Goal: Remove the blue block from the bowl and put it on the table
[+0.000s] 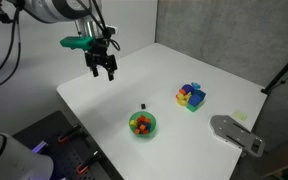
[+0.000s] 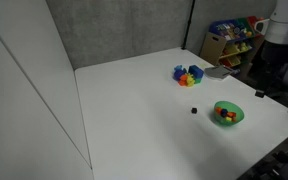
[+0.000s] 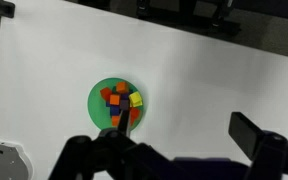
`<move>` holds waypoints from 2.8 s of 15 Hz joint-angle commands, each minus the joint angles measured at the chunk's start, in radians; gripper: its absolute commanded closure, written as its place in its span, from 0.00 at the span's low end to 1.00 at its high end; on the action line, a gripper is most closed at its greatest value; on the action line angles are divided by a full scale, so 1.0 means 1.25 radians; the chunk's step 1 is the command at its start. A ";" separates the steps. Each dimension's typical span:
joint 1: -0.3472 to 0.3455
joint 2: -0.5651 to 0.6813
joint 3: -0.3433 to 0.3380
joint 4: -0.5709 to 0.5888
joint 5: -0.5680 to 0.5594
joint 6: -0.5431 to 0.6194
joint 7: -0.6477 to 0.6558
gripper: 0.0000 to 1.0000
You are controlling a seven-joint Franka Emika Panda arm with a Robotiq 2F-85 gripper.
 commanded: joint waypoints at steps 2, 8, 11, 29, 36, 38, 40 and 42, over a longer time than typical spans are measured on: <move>0.016 0.001 -0.015 0.002 -0.004 -0.002 0.004 0.00; 0.009 0.055 -0.025 0.025 -0.005 0.061 0.018 0.00; 0.004 0.091 -0.041 0.033 -0.002 0.116 0.018 0.00; -0.061 0.340 -0.168 0.009 0.025 0.495 -0.031 0.00; -0.104 0.449 -0.148 0.051 0.162 0.555 -0.185 0.00; -0.115 0.469 -0.153 0.074 0.164 0.538 -0.211 0.00; -0.128 0.492 -0.156 0.093 0.153 0.535 -0.235 0.00; -0.138 0.522 -0.159 0.113 0.145 0.538 -0.248 0.00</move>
